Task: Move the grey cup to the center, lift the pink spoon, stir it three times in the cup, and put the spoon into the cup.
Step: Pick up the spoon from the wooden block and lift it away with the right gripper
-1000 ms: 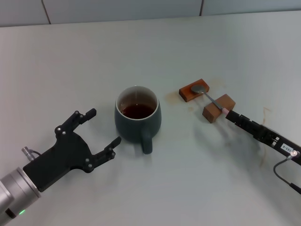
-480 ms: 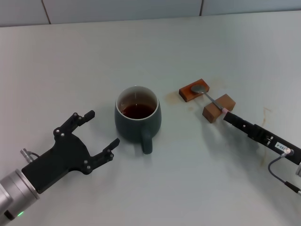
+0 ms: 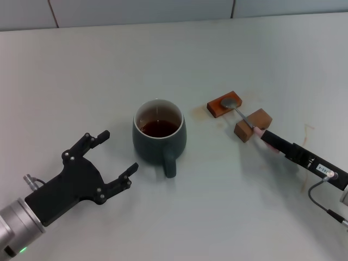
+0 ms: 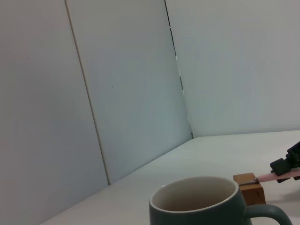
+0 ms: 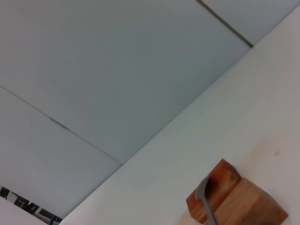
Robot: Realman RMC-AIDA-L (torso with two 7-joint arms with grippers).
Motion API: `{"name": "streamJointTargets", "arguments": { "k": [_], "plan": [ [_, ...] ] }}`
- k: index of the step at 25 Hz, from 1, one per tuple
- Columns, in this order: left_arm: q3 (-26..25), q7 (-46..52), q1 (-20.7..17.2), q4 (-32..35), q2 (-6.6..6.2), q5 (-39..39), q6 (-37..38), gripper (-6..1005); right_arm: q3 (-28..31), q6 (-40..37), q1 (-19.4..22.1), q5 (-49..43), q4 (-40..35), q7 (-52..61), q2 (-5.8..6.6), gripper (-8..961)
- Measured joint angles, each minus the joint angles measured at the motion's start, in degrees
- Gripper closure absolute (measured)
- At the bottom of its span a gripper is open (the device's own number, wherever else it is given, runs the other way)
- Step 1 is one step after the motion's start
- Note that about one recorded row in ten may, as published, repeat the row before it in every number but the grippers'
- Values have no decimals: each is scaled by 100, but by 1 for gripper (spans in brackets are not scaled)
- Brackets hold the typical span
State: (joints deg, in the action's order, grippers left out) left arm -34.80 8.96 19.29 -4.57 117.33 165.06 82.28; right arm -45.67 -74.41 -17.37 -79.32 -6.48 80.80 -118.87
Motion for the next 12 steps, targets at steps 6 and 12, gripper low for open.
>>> {"name": "streamJointTargets", "arguments": {
  "k": [6,12],
  "plan": [
    [0,-5,-4,22,-7,0,5,139,10,28,15,13,-14,-9,-6,771],
    [0,-12,-5,26,-5,0,25,139,14,-66,65,14,-73,-50,-4,834]
  ]
}}
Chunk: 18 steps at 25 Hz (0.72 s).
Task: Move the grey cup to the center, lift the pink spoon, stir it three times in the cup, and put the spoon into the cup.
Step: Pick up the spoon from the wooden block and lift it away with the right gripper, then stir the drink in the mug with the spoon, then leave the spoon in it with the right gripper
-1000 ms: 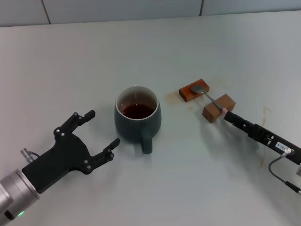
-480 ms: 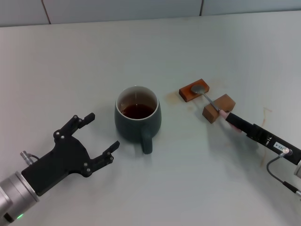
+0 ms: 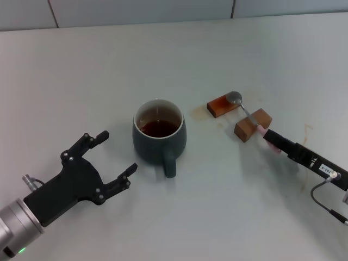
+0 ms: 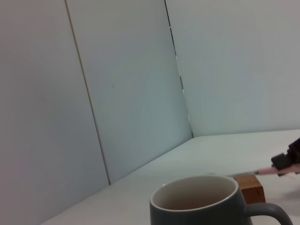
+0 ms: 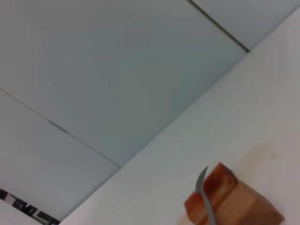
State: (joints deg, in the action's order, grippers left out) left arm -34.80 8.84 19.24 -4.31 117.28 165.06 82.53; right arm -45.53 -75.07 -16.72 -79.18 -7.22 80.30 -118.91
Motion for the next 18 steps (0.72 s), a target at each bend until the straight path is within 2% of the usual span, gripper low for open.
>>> {"name": "streamJointTargets", "arguments": {
  "k": [10,13,14,15,18],
  "plan": [
    [-1,-66,5,1,17,0,1,139,88,-1308,266,16,-663,-296,-6,835],
    [0,-73,25,1,35,0,1,139,93,-1600,316,8,-1225,-155,-4,835],
    [-1,-74,30,1,38,0,1,139,56,-1700,319,-32,-1664,102,-5,834],
    [-1,-74,30,1,38,0,1,139,56,-1700,319,-32,-1664,102,-5,834],
    [-1,-75,42,1,46,0,0,139,1,-1728,269,-198,-2402,564,-8,834]
  ]
}}
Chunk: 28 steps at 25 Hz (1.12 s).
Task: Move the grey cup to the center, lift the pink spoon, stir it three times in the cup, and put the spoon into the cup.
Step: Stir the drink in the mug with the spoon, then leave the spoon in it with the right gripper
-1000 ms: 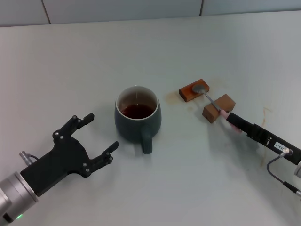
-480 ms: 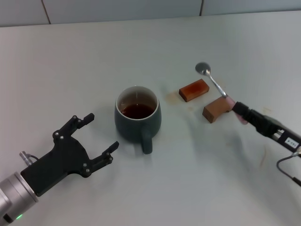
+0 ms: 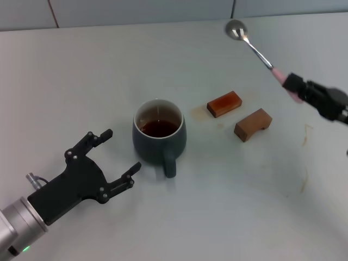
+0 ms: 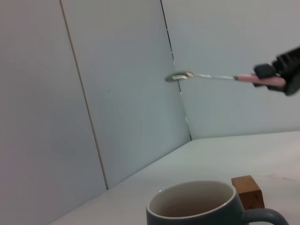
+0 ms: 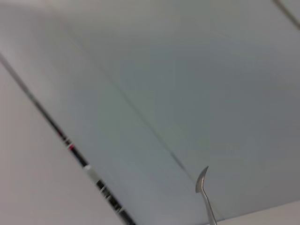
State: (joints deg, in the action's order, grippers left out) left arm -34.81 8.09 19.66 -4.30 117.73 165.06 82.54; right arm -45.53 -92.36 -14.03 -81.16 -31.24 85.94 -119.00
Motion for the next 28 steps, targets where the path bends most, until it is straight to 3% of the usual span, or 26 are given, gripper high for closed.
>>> {"name": "streamJointTargets", "arguments": {
  "k": [10,13,16,17,18,22,28],
  "plan": [
    [-19,-8,3,-23,19,0,0,140,13,62,-663,-1485,-2712,2239,22,835],
    [-28,-10,-11,-31,23,0,0,139,20,-62,-942,-1974,-3320,2933,109,835],
    [-42,-48,-21,-9,34,0,-3,139,34,-344,-1338,-2497,-3923,3786,272,835],
    [-46,-62,-28,-9,37,0,-6,139,34,-344,-1338,-2497,-3923,3786,272,835],
    [-50,-73,-36,-9,38,0,-7,140,36,-494,-1535,-2697,-4169,4168,356,835],
    [-58,-77,-47,-4,40,-10,-11,140,10,-839,-1983,-3155,-4496,4800,503,835],
    [-58,-54,-28,0,39,-2,-56,140,-70,-1396,-2911,-4244,-4990,5622,595,835]
  ]
}}
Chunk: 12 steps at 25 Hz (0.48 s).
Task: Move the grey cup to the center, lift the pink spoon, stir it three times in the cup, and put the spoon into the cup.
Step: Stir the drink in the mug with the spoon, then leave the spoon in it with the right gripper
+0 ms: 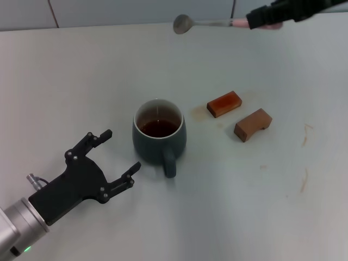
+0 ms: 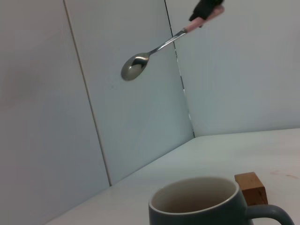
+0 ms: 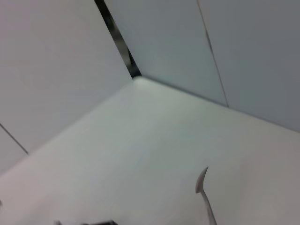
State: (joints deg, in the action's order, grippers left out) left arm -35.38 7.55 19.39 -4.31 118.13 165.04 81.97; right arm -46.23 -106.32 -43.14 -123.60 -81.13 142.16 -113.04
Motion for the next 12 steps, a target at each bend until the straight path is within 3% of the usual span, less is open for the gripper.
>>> {"name": "streamJointTargets", "arguments": {
  "k": [6,12],
  "plan": [
    [3,-5,35,25,-8,-10,-26,139,-286,-167,-923,-784,106,391,86,835],
    [4,-16,38,39,-9,-37,-21,139,-382,-300,-1788,-1450,797,442,112,835]
  ]
}}
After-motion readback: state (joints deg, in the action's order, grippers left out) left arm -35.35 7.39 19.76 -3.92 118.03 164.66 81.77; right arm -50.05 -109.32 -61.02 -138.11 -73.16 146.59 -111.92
